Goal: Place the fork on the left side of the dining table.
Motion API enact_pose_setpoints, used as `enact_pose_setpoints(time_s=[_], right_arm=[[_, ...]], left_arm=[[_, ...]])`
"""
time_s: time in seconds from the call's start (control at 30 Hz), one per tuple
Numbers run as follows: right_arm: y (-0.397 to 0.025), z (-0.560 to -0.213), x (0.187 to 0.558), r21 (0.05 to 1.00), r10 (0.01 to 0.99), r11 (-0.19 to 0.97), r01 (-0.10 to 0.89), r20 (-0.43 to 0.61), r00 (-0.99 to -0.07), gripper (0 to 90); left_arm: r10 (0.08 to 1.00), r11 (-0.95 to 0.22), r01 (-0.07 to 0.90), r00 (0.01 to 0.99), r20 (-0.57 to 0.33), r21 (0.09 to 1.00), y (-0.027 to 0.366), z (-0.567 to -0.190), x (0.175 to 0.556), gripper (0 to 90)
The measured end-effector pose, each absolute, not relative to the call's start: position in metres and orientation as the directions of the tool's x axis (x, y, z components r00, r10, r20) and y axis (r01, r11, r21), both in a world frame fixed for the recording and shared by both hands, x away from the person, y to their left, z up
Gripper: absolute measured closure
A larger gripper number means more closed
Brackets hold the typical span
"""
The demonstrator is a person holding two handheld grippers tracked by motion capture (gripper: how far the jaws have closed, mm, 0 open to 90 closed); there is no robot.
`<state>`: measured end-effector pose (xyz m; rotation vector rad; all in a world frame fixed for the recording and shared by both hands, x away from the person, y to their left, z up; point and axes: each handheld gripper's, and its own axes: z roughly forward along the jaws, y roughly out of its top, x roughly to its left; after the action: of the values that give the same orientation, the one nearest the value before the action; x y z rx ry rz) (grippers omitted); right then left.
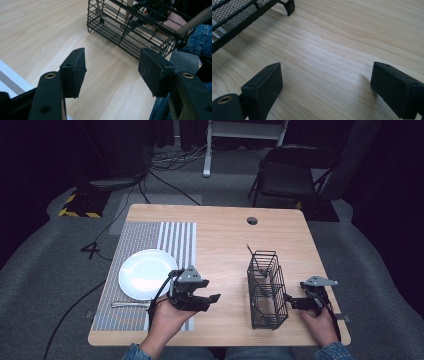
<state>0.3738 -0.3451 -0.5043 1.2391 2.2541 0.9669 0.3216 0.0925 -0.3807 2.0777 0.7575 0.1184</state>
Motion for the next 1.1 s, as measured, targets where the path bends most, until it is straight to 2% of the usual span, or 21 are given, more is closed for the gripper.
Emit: enact_pose_setpoints(time_s=[0.37, 0.6, 0.77, 1.1], right_arm=[[-0.345, -0.504, 0.374, 0.728, 0.85, 0.367, 0.578, -0.011, -0.527, 10.8], [-0.344, -0.504, 0.374, 0.729, 0.851, 0.366, 0.578, -0.01, -0.526, 10.8], [-0.344, -0.504, 0.373, 0.73, 0.851, 0.365, 0.578, -0.011, -0.524, 11.1], [-0.344, -0.504, 0.373, 0.73, 0.851, 0.366, 0.578, -0.011, -0.525, 11.2]], left_arm=[[0.573, -0.339, 0.467, 0.791, -0.215, 0.817, 0.095, -0.354, 0.35, 37.5], [0.581, -0.306, 0.469, 0.781, -0.228, 0.828, 0.088, -0.344, 0.365, 42.8], [0.625, -0.269, 0.459, 0.752, -0.209, 0.847, 0.074, -0.34, 0.38, 45.4], [0.62, -0.274, 0.473, 0.753, -0.222, 0.837, 0.047, -0.339, 0.404, 45.6]])
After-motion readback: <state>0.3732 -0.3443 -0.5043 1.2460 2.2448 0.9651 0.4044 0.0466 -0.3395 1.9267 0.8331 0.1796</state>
